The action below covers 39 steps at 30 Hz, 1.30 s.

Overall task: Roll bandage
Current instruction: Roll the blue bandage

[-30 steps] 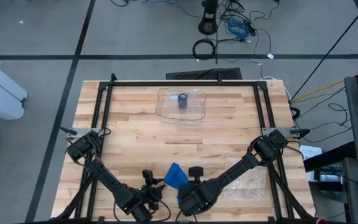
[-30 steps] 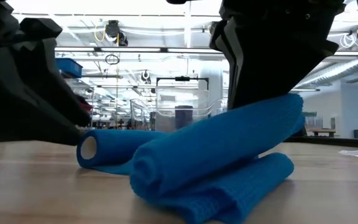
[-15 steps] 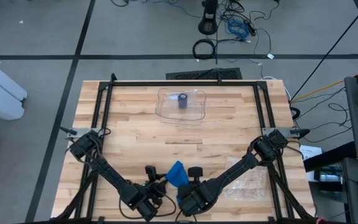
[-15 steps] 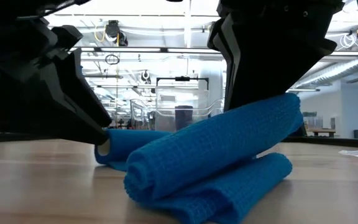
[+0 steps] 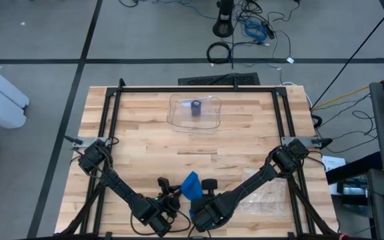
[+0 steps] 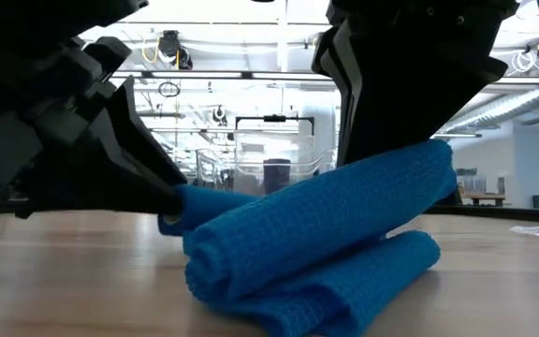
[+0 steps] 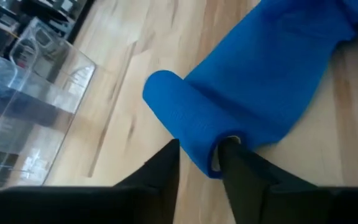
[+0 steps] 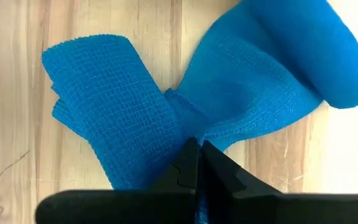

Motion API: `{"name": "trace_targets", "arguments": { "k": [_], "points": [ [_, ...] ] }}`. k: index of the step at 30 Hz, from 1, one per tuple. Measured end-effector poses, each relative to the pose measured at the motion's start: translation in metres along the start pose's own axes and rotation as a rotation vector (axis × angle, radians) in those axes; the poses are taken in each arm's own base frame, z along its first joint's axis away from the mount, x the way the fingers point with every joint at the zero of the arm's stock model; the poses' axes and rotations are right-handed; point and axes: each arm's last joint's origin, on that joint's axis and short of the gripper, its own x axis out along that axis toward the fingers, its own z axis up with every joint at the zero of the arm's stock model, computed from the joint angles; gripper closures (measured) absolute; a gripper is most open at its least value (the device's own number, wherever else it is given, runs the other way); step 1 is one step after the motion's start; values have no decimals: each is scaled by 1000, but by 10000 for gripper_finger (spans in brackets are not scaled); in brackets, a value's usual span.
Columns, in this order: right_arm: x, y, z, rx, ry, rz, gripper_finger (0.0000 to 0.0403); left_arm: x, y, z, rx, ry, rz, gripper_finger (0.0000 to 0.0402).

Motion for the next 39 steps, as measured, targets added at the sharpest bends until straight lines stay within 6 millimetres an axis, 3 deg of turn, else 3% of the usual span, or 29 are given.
{"name": "trace_targets", "arguments": {
  "k": [8, 14, 19, 27, 33, 39],
  "points": [
    [0, 1, 1, 3, -8, 8, 403, 13, 6, 3, -30, 34, -7, 375],
    [-1, 2, 0, 1, -18, -5, 403, 23, 12, 6, -52, 68, -20, 397],
    [-3, 3, -3, -28, -58, -90, 403, 15, 21, 5, -13, 54, 49, 399],
    [-24, 10, -5, -61, -144, -109, 392, -31, 63, 19, -128, 23, 91, 401],
    [-78, 9, -8, -35, -374, -228, 354, -77, 99, 40, -216, -88, 20, 401],
    [-135, 7, -32, 22, -571, -392, 298, -124, 139, 51, -264, -201, -70, 401]
  ]
}}
